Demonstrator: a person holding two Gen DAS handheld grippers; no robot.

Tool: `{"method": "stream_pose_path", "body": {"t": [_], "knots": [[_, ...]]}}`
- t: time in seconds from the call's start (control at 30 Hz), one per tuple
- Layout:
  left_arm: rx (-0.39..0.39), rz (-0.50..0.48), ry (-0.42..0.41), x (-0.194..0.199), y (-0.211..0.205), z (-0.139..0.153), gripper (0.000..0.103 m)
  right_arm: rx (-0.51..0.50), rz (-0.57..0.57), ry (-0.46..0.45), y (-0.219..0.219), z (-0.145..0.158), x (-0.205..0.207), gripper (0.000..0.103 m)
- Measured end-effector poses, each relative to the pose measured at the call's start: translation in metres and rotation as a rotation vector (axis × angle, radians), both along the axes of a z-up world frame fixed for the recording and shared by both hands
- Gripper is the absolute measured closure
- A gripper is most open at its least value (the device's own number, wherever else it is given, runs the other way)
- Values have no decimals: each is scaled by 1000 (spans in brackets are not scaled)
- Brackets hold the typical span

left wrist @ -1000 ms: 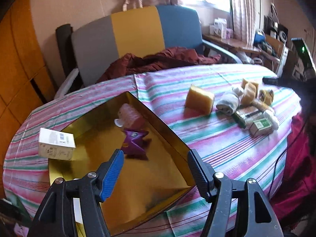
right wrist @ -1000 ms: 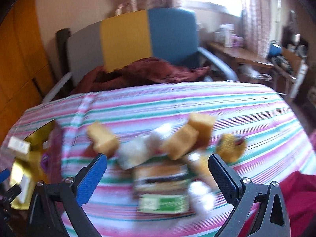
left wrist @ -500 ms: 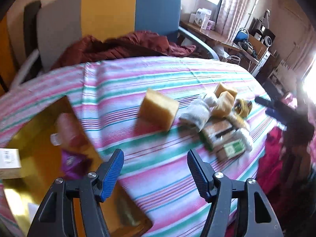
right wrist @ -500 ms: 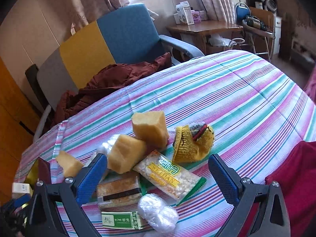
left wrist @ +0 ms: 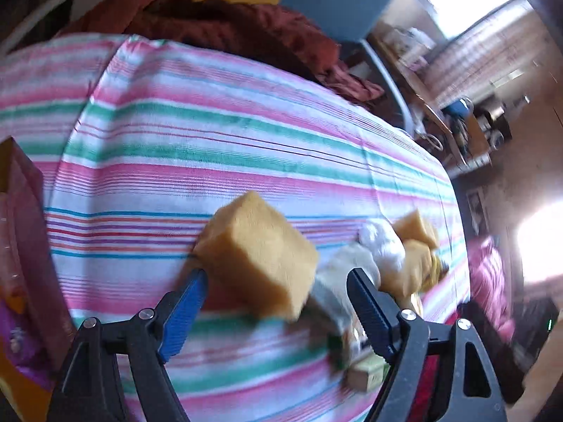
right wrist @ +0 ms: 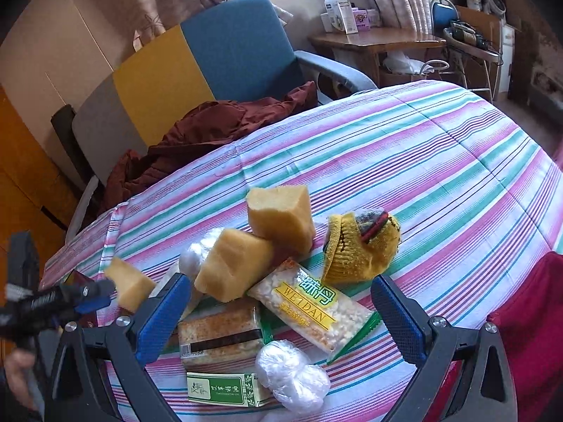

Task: Organize objects
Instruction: 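Grasp the yellow sponge with the left tool, then carry the yellow sponge toward the tray while the right tool grasps the green-striped box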

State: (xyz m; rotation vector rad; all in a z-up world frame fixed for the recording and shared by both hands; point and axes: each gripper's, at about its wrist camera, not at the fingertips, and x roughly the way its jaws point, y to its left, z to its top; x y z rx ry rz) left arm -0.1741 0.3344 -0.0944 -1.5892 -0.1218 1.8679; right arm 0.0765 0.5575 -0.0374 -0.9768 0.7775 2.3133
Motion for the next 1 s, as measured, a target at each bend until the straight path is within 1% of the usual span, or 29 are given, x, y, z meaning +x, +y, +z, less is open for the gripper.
{"method": "stream_pose_path", "body": {"t": [0.07,0.1,0.17,0.27,0.3,0.33,0.37,0.4,0.43,0.5,0.53,0.6,0.7,0.77,0.87,1.0], "knots": [[-1,35,-46,-8,9,-10,20,1,-8,0,1,0,0,0],[-15,47,-48,-10,12,-13,15,2,-13,3,2,1,1,0],[-41,57,-49,-13,22,-18,11,3,-24,12,5,3,4,0],[-107,64,-1,-11,29,-21,11,-2,-46,18,11,3,8,0],[-117,66,10,-11,28,-23,12,-15,-48,20,14,2,9,0],[-112,65,14,-11,27,-24,12,-31,-48,21,16,1,9,0],[-106,65,18,-11,25,-24,13,-45,-45,21,17,0,9,0],[-115,65,23,-11,24,-24,19,-56,-37,23,18,-1,9,0],[-130,60,34,-11,23,-24,23,-69,-25,29,18,-2,8,0],[-147,38,67,-7,20,-24,33,-84,-6,33,18,-2,6,0],[-148,25,82,-5,18,-23,35,-90,14,34,16,-2,3,0],[-145,-5,114,-1,14,-22,41,-96,67,40,9,-2,-1,0],[-144,-21,130,5,6,-19,46,-101,201,41,-9,-1,-12,0],[-124,-22,123,7,1,-16,47,-101,310,14,-27,-4,-22,0],[-109,-40,152,19,-12,-5,47,-107,462,-45,-57,-12,-34,0],[-63,-56,197,35,-32,18,47,-35,557,-165,-89,-21,-42,0]]}}
